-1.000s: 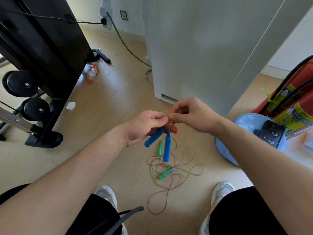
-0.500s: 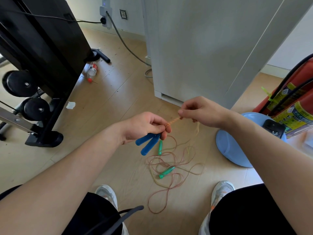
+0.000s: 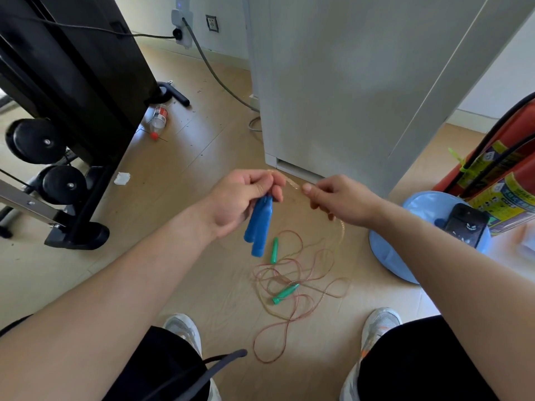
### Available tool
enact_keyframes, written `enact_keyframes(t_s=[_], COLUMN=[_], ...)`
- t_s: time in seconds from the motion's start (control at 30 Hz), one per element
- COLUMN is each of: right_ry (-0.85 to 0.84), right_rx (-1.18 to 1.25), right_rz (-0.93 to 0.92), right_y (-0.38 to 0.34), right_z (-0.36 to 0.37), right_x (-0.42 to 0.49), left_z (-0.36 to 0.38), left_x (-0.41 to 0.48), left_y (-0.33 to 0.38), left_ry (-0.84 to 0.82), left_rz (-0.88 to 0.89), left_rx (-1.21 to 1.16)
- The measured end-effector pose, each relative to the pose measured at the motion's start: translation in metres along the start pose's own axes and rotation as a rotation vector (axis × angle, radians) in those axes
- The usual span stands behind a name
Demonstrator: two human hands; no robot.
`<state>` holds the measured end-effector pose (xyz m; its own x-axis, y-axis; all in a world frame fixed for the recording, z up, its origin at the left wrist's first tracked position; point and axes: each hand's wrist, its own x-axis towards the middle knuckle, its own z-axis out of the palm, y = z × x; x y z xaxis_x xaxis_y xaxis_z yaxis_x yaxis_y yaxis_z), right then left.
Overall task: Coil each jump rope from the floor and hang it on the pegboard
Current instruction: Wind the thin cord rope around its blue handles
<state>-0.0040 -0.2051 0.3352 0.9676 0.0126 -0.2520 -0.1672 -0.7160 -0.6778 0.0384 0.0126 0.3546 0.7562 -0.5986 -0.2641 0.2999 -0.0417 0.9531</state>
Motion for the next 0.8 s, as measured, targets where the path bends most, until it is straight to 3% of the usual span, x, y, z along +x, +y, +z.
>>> enact_keyframes(t_s=[0.13,0.5,0.67,0.8], right_ry=[-0.137,-0.275,-0.325,-0.221], right_rx=[0.02,0.464,0.269,-0.019], right_rz=[0.003,0.008,-0.079,-0.138], right_y=[-0.019,-0.051,-0.053,-0.05], right_z=[0.019,0.046,0.054,0.058], right_x=[-0.007,-0.021,-0.026,-0.029], left_z=[-0.006,0.004,0.007,0.007], left_x=[0.005,0.011,0.016,0.014], left_y=[-0.002,-0.019,-0.019,-0.016], left_ry=[0.232,0.407,0.388,0.317], left_rz=[0.013,0.085,0.032,-0.029], left_rx=[-0.032,0.14,0.007,-0.035])
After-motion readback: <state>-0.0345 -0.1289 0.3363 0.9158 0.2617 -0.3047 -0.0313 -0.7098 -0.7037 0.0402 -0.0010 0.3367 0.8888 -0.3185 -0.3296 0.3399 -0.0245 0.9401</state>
